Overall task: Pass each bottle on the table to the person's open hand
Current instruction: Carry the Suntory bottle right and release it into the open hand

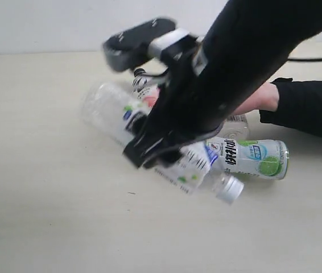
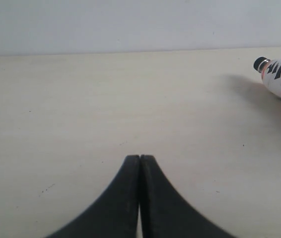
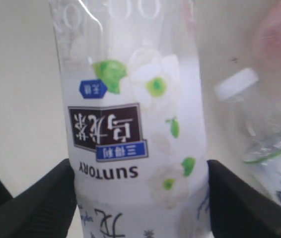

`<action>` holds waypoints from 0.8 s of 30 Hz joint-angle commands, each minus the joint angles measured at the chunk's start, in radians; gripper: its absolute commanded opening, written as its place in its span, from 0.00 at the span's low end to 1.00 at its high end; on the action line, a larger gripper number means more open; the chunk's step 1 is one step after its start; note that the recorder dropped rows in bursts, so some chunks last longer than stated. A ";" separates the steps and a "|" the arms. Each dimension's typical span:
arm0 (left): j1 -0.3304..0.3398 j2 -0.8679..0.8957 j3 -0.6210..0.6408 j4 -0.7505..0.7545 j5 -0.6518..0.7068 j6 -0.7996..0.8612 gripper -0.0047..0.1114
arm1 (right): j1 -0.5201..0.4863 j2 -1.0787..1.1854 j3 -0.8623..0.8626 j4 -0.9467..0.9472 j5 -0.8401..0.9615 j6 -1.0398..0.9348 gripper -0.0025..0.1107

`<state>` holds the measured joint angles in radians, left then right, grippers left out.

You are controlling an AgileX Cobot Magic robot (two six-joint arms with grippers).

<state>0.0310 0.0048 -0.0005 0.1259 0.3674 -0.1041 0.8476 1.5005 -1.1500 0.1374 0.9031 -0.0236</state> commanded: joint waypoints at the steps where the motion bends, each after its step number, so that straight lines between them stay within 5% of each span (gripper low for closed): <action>1: -0.004 -0.005 0.001 0.000 -0.006 -0.004 0.06 | -0.160 -0.094 -0.048 -0.026 0.054 0.000 0.02; 12: -0.004 -0.005 0.001 0.000 -0.006 -0.004 0.06 | -0.444 0.002 -0.213 -0.024 0.155 0.024 0.02; 24: -0.004 -0.005 0.001 0.000 -0.006 -0.004 0.06 | -0.448 0.212 -0.227 -0.022 0.094 0.024 0.02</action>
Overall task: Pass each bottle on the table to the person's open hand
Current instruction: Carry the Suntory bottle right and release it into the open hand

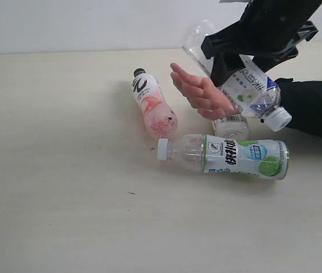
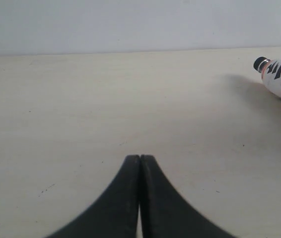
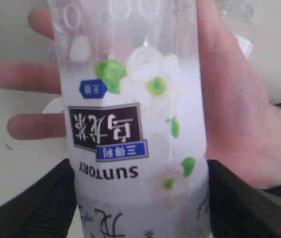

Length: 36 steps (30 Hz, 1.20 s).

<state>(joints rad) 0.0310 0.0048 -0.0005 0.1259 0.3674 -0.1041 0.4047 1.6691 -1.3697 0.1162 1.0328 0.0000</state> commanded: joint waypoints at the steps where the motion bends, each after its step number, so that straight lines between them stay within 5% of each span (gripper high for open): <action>1: -0.004 -0.005 0.001 0.000 -0.006 -0.004 0.06 | -0.005 0.058 -0.007 -0.002 -0.049 0.010 0.02; 5: -0.004 -0.005 0.001 0.000 -0.006 -0.006 0.06 | -0.005 0.083 -0.010 -0.022 -0.092 0.064 0.13; 11: -0.004 -0.005 0.001 0.000 -0.006 -0.005 0.06 | -0.005 0.088 -0.010 -0.024 -0.086 0.074 0.55; 16: -0.004 -0.005 0.001 0.000 -0.006 -0.006 0.06 | -0.003 0.088 -0.010 -0.045 -0.088 0.070 0.75; 36: -0.004 -0.005 0.001 0.000 -0.006 -0.004 0.06 | -0.003 -0.165 -0.010 -0.047 -0.094 0.009 0.81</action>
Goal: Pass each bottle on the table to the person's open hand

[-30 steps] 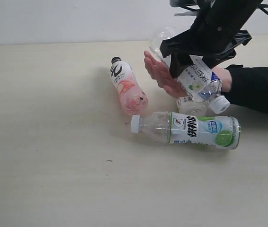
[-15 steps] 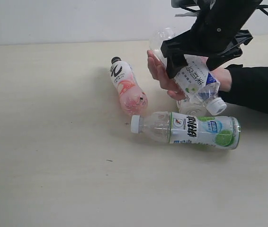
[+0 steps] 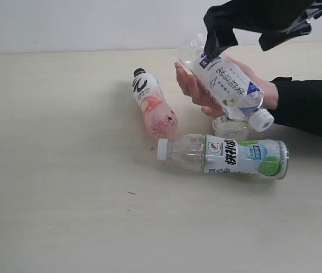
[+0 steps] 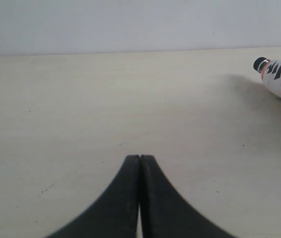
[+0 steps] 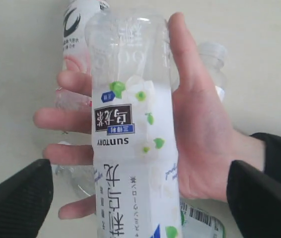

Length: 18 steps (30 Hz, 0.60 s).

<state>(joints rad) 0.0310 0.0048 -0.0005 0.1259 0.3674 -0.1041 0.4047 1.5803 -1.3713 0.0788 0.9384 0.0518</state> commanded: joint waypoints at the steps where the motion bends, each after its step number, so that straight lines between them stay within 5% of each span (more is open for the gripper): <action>1: -0.004 -0.005 0.001 0.000 -0.006 -0.004 0.06 | -0.003 -0.103 -0.008 -0.010 0.003 -0.052 0.81; 7: -0.004 -0.005 0.001 0.000 -0.006 -0.004 0.06 | -0.003 -0.321 0.065 -0.009 0.014 -0.094 0.68; 15: -0.004 -0.005 0.001 0.000 -0.006 -0.004 0.06 | -0.003 -0.676 0.294 -0.009 0.005 -0.062 0.12; 18: -0.004 -0.005 0.001 0.000 -0.006 -0.004 0.06 | -0.003 -0.802 0.397 -0.009 -0.024 -0.046 0.02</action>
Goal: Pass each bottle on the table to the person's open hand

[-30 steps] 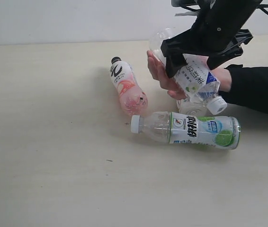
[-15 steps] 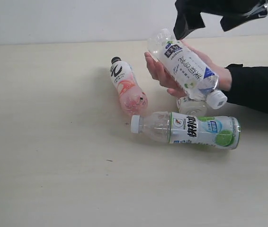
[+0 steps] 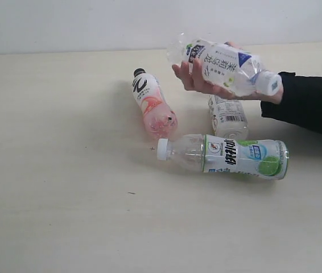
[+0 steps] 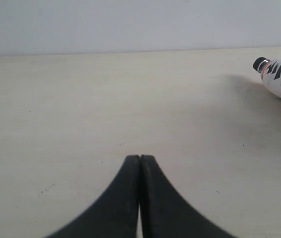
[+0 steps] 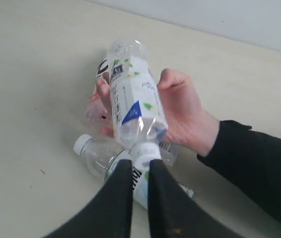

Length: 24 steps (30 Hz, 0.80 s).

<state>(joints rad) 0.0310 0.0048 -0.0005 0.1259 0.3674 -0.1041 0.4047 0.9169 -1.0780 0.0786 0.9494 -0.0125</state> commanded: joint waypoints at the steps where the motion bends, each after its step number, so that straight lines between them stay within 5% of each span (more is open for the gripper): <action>1: -0.004 -0.005 0.001 0.000 -0.006 -0.004 0.06 | -0.003 -0.173 0.134 -0.008 -0.047 0.018 0.02; 14: -0.004 -0.005 0.001 0.000 -0.006 -0.004 0.06 | 0.014 -0.602 0.625 -0.007 -0.274 0.023 0.02; 24: -0.004 -0.005 0.001 0.000 -0.006 -0.004 0.06 | 0.014 -0.801 0.632 -0.016 -0.284 0.012 0.02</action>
<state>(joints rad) 0.0310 0.0048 -0.0005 0.1259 0.3674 -0.1041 0.4181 0.1572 -0.4498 0.0728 0.6779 0.0073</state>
